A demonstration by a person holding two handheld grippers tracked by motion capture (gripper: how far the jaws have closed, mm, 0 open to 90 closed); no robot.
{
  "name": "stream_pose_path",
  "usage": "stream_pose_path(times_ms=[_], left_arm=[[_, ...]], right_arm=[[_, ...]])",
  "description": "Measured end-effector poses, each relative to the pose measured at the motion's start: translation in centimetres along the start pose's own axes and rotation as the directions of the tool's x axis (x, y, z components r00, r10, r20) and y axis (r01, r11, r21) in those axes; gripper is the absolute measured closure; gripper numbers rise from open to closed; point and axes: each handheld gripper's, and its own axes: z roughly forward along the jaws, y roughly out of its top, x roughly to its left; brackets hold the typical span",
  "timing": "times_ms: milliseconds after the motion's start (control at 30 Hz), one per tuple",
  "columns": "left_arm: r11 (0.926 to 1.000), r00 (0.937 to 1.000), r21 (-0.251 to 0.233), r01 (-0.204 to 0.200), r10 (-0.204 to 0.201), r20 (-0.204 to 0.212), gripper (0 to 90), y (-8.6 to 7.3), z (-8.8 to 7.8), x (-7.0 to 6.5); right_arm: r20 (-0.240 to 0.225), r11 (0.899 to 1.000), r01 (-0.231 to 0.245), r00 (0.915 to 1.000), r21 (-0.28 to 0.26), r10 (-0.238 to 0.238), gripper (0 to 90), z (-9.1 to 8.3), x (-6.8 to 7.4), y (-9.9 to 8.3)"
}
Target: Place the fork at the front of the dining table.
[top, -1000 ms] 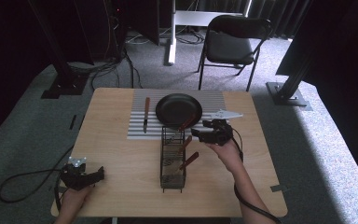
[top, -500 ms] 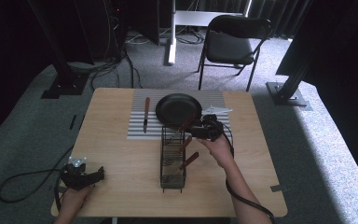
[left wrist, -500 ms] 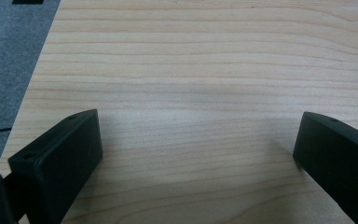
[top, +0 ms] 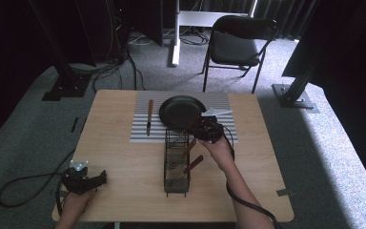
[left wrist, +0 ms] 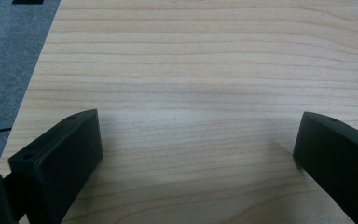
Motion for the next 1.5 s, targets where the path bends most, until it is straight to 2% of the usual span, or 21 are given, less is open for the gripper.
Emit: stream_pose_path(times_ms=[67, 233, 600, 700, 833, 1100, 1500], left_arm=[[1.0000, 1.0000, 0.000, 0.000, 0.000, 0.000, 1.0, 0.0, 0.0, 0.0], [1.0000, 1.0000, 0.000, 0.000, 0.000, 0.000, 1.0, 0.0, 0.0, 0.0], [1.0000, 1.0000, 0.000, 0.000, 0.000, 0.000, 1.0, 0.0, 0.0, 0.0], [1.0000, 1.0000, 0.000, 0.000, 0.000, 0.000, 1.0, 0.0, 0.0, 0.0], [1.0000, 1.0000, 0.000, 0.000, 0.000, 0.000, 1.0, 0.0, 0.0, 0.0], [1.0000, 1.0000, 0.000, -0.001, 0.001, 0.000, 1.0, 0.0, 0.0, 0.0], [1.0000, 1.0000, -0.001, 0.000, 0.000, 0.000, 1.0, 0.0, 0.0, 0.0]], right_arm=[[-0.006, 1.000, 0.004, 1.0000, -0.002, -0.004, 72.5, 0.0, 0.1, 0.1], [-0.012, 1.000, 0.007, 0.9999, -0.001, -0.007, 73.5, -0.1, 0.2, 0.2], [-0.079, 0.999, 0.030, 0.9964, -0.023, -0.031, 77.2, -0.5, 0.5, 0.4], [-0.093, 0.999, 0.020, 0.9954, -0.032, -0.023, 80.6, -0.8, 0.4, 0.5], [-0.080, 0.999, 0.035, 0.9961, -0.033, -0.038, 80.6, -1.1, 0.4, 0.7], [-0.100, 0.997, 0.040, 0.9939, -0.062, -0.046, 80.9, -2.7, 0.6, 1.2], [-0.099, 0.992, 0.050, 0.9932, -0.114, -0.061, 80.9, -5.8, 0.8, 2.5]])
